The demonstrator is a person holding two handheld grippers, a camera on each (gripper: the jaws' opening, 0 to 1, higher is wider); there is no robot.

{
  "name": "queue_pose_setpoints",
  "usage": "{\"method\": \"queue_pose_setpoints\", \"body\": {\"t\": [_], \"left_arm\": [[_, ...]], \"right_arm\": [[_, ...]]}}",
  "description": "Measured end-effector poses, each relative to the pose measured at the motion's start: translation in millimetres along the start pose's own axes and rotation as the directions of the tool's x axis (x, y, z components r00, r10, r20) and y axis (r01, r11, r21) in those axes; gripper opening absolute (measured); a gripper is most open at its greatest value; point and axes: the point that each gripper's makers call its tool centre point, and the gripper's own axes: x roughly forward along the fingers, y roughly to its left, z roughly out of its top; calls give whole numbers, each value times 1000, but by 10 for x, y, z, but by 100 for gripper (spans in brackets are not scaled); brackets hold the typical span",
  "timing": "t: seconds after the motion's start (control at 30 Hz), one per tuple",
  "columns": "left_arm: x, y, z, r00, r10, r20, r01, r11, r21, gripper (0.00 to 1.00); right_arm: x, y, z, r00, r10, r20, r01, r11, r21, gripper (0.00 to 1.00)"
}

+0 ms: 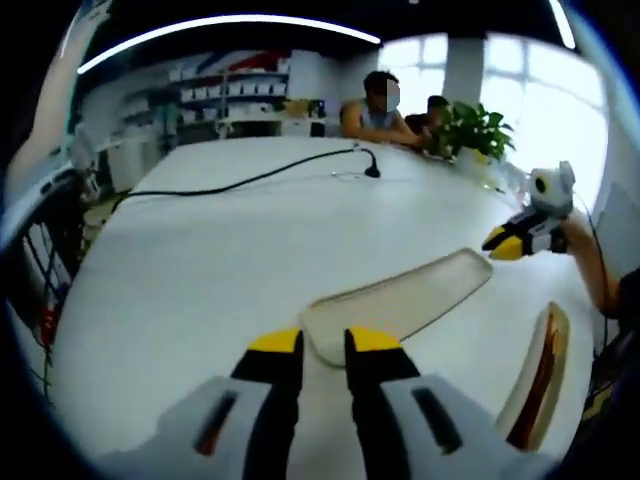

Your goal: Arrange the utensils inside the cutlery case until each visible utensil rests in its matching compartment.

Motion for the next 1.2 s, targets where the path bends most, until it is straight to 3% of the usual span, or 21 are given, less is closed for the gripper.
{"method": "queue_pose_setpoints", "body": {"t": [0.43,0.77,0.9,1.07,1.2], "left_arm": [[39,-37,-48,1000,-16,26,18,997,-76,17],[34,-36,-31,998,-51,48,58,985,-160,17],[23,-36,-17,996,-66,61,79,965,-248,16],[-6,-25,23,993,-92,72,108,957,-268,16],[-54,-94,144,983,-137,120,170,923,-346,14]], "right_arm": [[34,22,-70,999,-21,-29,23,999,37,2],[32,28,-66,997,-51,-58,49,998,-32,2],[29,21,-68,996,-55,-66,52,998,-42,2],[29,24,-69,996,-57,-73,53,997,-61,2],[20,17,-72,995,-63,-82,57,996,-72,2]]}}
